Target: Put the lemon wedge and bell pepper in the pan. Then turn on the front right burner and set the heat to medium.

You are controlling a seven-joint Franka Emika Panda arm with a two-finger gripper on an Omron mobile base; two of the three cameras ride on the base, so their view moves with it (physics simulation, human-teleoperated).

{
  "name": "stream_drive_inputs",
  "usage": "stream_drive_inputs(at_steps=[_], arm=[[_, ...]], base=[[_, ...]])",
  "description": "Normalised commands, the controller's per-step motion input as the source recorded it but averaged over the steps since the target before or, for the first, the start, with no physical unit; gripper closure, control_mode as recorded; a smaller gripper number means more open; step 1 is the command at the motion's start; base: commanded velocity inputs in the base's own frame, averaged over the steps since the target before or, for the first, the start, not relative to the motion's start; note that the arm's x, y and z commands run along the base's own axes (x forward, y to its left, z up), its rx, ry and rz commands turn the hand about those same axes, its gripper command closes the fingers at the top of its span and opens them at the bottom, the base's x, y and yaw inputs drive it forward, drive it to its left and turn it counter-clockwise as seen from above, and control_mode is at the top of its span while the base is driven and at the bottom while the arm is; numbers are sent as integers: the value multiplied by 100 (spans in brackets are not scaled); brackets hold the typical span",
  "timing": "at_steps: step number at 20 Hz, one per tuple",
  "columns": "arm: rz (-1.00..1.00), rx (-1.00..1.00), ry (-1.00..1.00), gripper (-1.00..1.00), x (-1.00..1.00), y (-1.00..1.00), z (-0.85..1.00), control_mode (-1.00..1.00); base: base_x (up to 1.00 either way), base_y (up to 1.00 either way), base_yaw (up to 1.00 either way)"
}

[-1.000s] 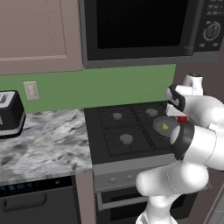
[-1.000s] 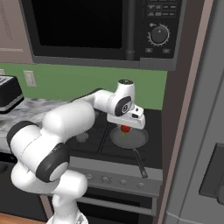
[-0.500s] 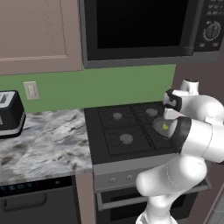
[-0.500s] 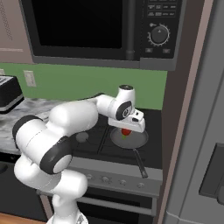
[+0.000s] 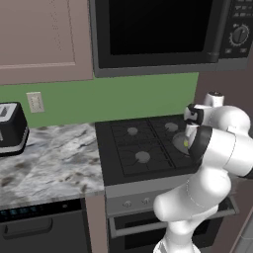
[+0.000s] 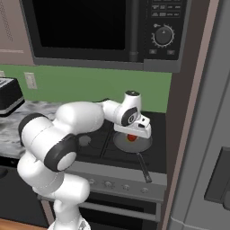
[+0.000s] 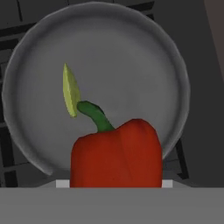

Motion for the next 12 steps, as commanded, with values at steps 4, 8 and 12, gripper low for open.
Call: stream_drive_inputs(at_steps=[4,8,12], arm=[[0,0,0,100,7,-19,-14,-100],[0,0,0,100,13,-8,-7,-100],[0,0,1,100,22,-1,0,-100]], base=[[0,0,0],[0,0,0],[0,0,0]])
